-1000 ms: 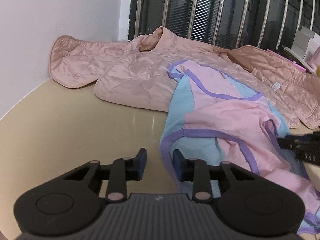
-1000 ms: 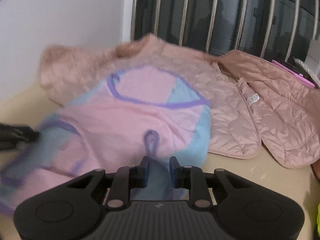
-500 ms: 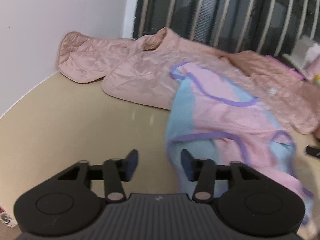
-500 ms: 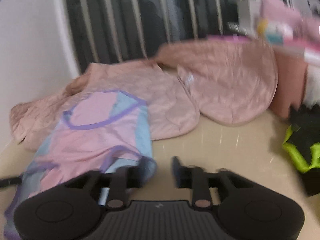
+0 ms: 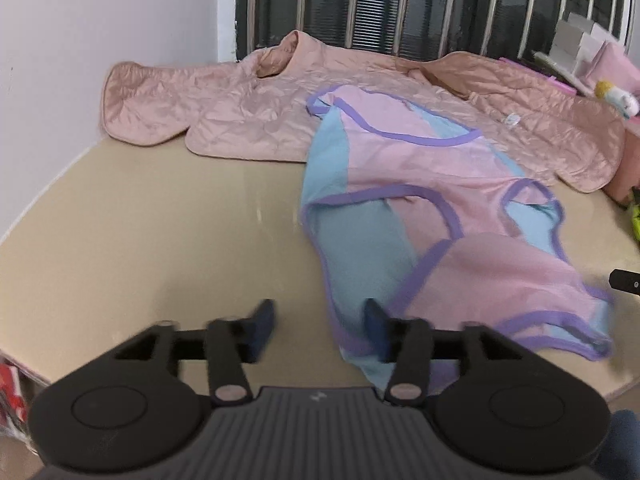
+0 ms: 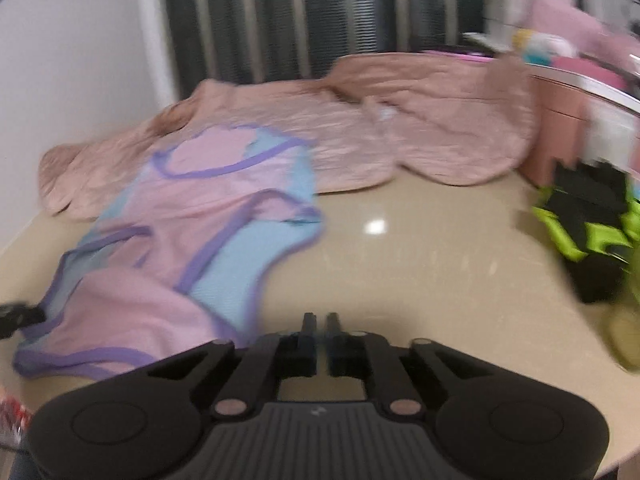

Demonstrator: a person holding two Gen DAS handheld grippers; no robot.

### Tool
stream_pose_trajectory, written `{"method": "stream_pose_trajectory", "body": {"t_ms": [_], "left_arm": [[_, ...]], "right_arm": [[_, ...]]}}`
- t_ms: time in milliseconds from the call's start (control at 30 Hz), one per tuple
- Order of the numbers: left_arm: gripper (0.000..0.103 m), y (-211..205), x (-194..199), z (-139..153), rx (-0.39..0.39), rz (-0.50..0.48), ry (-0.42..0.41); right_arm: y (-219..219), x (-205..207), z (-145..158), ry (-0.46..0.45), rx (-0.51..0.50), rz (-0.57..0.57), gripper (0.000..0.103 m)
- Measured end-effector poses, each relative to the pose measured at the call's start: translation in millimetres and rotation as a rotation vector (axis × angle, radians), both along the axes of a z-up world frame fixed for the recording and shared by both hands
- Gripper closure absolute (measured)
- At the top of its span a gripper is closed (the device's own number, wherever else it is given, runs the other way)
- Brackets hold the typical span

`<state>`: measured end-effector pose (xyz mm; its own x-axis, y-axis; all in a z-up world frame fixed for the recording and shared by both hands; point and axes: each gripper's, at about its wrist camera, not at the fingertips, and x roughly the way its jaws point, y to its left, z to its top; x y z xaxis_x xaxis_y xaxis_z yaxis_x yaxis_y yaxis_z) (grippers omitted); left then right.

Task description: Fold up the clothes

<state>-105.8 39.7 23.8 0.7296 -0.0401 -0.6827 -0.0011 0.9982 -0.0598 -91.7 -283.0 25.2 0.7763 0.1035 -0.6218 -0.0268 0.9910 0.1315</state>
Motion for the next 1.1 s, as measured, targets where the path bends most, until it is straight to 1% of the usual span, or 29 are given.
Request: {"method": "stream_pose_trajectory", "body": {"t_ms": [67, 100, 133, 167, 200, 233, 267, 300, 333, 400, 467, 500, 567, 600, 633, 667, 700, 767, 833, 900, 967, 1000, 1033, 1067, 1100], "left_arm": [[0.04, -3, -6, -1, -0.014, -0.011, -0.002], [0.041, -5, -8, -2, -0.019, -0.016, -0.001], [0.048, -8, -10, -3, -0.018, -0.02, -0.003], [0.057, -11, -11, -4, -0.004, -0.02, -0.013], [0.072, -13, -12, -4, -0.015, -0.024, -0.013], [0.084, -14, -13, -4, -0.026, -0.027, -0.012], [0.088, -15, -14, -4, -0.037, -0.031, -0.012], [0.09, -16, -15, -4, -0.046, -0.033, -0.012], [0.092, -17, -18, -4, -0.049, -0.024, -0.013], [0.093, -16, -23, -4, -0.06, -0.005, -0.009], [0.094, -14, -32, -3, -0.104, -0.003, 0.005], [0.094, -16, -37, -3, -0.138, -0.019, 0.012], [0.093, -21, -47, -4, -0.206, -0.06, 0.029], [0.087, -25, -53, -5, -0.239, -0.085, 0.036], [0.076, -29, -57, -4, -0.249, -0.092, 0.032], [0.067, -33, -62, -3, -0.246, -0.098, 0.022], [0.057, -34, -65, 1, -0.235, -0.103, 0.004], [0.056, -29, -65, 10, -0.217, -0.084, -0.049], [0.047, -15, -52, 19, -0.226, -0.046, -0.084], [0.045, 2, -30, 29, -0.24, 0.0, -0.108], [0.043, 21, 7, 41, -0.251, 0.043, -0.122], [0.039, 28, 30, 47, -0.255, 0.062, -0.133], [0.032, 32, 52, 53, -0.244, 0.086, -0.147], [0.025, 35, 74, 58, -0.229, 0.105, -0.16], [0.019, 33, 98, 60, -0.196, 0.102, -0.172]], "right_arm": [[-5, -19, 6, -0.034, 0.036, 0.004, 0.079], [-4, -26, 8, -0.046, 0.05, 0.022, 0.068], [0, -33, 9, -0.052, 0.059, 0.049, 0.062], [5, -38, 9, -0.053, 0.064, 0.078, 0.062], [11, -40, 8, -0.051, 0.062, 0.099, 0.062], [18, -40, 6, -0.049, 0.056, 0.115, 0.062], [24, -39, 3, -0.038, 0.046, 0.129, 0.064], [29, -38, -1, -0.022, 0.029, 0.139, 0.077], [34, -36, -5, -0.005, 0.011, 0.147, 0.102], [42, -37, -7, -0.008, -0.032, 0.171, 0.102], [35, -35, -4, -0.002, -0.058, 0.172, 0.103], [30, -34, -2, 0.001, -0.068, 0.169, 0.103], [9, -32, 0, 0.002, -0.084, 0.104, 0.103], [-1, -29, 1, 0.004, -0.09, 0.069, 0.103], [-11, -27, 2, 0.005, -0.096, 0.034, 0.103], [-19, -27, 3, 0.002, -0.104, -0.007, 0.102], [-24, -31, 6, -0.011, -0.106, -0.031, 0.097], [-26, -46, 16, -0.053, -0.09, -0.041, 0.093], [-10, -64, 24, -0.088, -0.063, 0.015, 0.071], [20, -79, 27, -0.116, -0.055, 0.135, 0.068], [52, -84, 25, -0.129, -0.065, 0.27, 0.068], [68, -84, 22, -0.131, -0.077, 0.324, 0.068], [81, -84, 20, -0.131, -0.092, 0.356, 0.068], [92, -82, 18, -0.13, -0.108, 0.377, 0.068], [100, -82, 16, -0.132, -0.113, 0.397, 0.068]]}}
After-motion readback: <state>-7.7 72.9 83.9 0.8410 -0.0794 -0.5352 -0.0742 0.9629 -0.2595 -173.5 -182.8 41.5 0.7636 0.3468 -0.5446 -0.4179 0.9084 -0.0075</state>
